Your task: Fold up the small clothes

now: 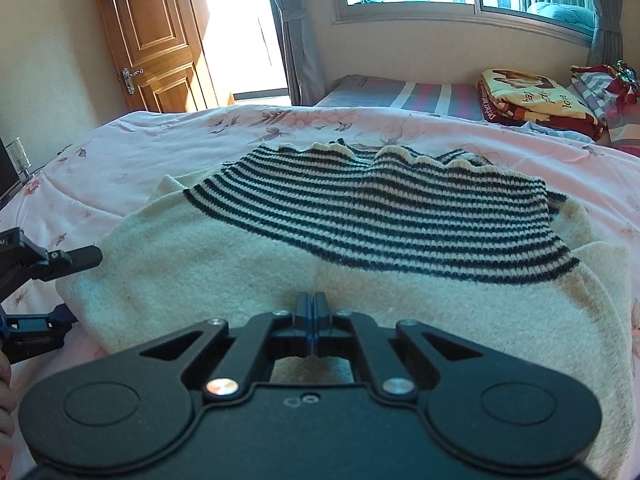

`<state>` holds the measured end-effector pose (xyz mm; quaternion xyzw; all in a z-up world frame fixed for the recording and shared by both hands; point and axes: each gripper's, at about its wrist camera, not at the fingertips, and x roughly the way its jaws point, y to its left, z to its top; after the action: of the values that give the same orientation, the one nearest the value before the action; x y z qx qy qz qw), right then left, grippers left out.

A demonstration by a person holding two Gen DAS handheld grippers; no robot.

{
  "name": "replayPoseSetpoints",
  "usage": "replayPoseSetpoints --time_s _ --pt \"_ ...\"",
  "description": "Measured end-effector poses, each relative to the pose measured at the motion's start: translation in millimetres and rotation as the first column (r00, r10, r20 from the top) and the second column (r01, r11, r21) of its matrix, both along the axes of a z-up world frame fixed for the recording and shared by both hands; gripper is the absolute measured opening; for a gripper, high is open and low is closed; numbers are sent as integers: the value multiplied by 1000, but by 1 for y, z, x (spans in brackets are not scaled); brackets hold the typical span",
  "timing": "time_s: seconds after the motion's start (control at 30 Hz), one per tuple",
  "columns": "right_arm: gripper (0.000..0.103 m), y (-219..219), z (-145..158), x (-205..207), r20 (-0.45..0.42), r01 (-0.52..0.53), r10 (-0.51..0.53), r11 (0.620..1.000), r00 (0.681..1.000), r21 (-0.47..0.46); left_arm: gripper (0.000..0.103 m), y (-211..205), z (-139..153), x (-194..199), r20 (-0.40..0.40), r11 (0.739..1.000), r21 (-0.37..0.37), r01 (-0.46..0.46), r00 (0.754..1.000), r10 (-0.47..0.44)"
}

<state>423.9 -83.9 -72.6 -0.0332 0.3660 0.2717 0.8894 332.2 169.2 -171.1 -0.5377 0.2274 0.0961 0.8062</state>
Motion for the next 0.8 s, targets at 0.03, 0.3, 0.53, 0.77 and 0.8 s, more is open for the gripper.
replayPoseSetpoints --time_s 0.03,0.3,0.53,0.77,0.8 --pt "2 -1 0 0 -3 2 -2 1000 1000 5 22 3 -3 4 -10 1000 -9 3 1000 -3" --pt "1 16 -4 -10 81 -29 40 991 996 -128 17 16 13 7 32 991 72 114 993 -117" --pt "1 33 -13 -28 203 -15 67 969 977 -245 17 9 46 10 140 988 63 138 979 -145" --pt "1 27 -17 -32 230 12 34 981 972 -195 17 -15 81 22 199 961 138 239 944 -263" --pt "1 24 -15 -30 212 19 17 986 977 -168 17 -22 89 25 210 953 149 264 933 -291"
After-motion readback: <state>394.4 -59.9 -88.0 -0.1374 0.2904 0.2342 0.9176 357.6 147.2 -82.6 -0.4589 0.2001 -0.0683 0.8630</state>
